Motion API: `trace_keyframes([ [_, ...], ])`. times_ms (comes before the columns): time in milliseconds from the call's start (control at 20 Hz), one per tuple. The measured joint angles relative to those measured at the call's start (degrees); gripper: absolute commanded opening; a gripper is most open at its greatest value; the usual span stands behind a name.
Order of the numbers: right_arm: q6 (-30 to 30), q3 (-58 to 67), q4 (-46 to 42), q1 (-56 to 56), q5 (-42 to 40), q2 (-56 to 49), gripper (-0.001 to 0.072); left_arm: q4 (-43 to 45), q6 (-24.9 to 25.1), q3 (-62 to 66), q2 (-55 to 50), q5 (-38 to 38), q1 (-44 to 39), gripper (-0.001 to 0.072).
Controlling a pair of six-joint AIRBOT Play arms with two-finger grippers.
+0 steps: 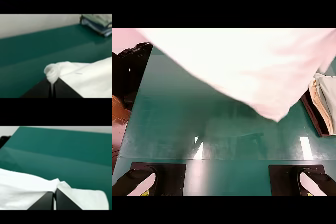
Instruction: Fold the shirts.
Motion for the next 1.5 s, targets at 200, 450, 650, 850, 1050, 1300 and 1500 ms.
trace_keyframes([
  [200, 0.5, -20.7, 0.3, 8.0, -2.3, 0.0, 0.0011, 1.3, -0.5, -16.2, -2.8, -3.9, 0.0, 0.0024],
  [450, 1.4, -42.8, 0.5, 14.7, -16.2, 0.0, 0.0019, 6.4, -0.6, -37.7, -4.2, 4.0, 0.0, 0.0024],
  [650, 1.5, -47.7, 0.7, 15.3, -20.9, -2.2, 0.045, 8.4, -0.7, -46.8, -4.4, 13.3, 0.0, 0.0024],
  [850, 1.4, -43.9, 0.5, 11.2, -16.7, -5.0, 0.0449, 9.1, -0.7, -49.4, -4.5, 16.5, 0.0, 0.0024],
  [1050, -0.2, -41.1, -0.3, 7.3, -8.6, -7.5, 0.0448, 9.4, -0.7, -50.2, -4.5, 17.5, 0.0, 0.0024],
  [1300, -2.0, -40.3, -0.4, 10.7, -3.1, -10.3, 0.0447, 9.4, -0.7, -50.4, -4.5, 17.8, 0.0, 0.0024],
  [1500, -2.5, -40.2, -0.4, 14.9, -3.9, -12.5, 0.0427, 9.4, -0.7, -50.4, -4.5, 17.9, 0.0, 0.0024],
])
